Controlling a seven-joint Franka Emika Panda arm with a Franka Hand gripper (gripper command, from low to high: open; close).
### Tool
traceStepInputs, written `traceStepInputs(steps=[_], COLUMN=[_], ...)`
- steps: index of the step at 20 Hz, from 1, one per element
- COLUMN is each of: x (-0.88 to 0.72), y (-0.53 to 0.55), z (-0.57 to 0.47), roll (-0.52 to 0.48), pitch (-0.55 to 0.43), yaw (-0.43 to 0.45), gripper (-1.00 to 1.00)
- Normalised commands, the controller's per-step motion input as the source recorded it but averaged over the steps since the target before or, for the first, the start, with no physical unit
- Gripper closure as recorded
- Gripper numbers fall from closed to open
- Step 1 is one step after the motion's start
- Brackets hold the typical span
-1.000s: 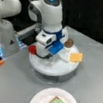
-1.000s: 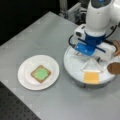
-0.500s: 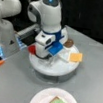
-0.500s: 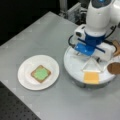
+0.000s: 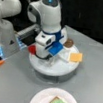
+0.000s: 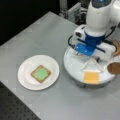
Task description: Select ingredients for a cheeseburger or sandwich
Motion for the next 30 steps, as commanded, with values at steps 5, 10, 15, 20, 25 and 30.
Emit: traceStepInputs(steps=[5, 10, 15, 20, 25, 30], x=[-0.16, -0.18, -0.21, -0.19, -0.16, -0.14], y=[-0.06, -0.12, -0.09, 0.02, 0.08, 0.09], z=[-0.04, -0.07, -0.09, -0.12, -0.1, -0.1], roll=[-0.069, -0.065, -0.062, -0.067, -0.06, -0.054], pitch=[-0.056, -0.058, -0.068, -0.074, -0.076, -0.082], yaw=[0.236, 0.212, 0.209, 0.202, 0.184, 0.17], gripper=[-1.0, -1.0, -1.0, -1.0, -1.0, -1.0])
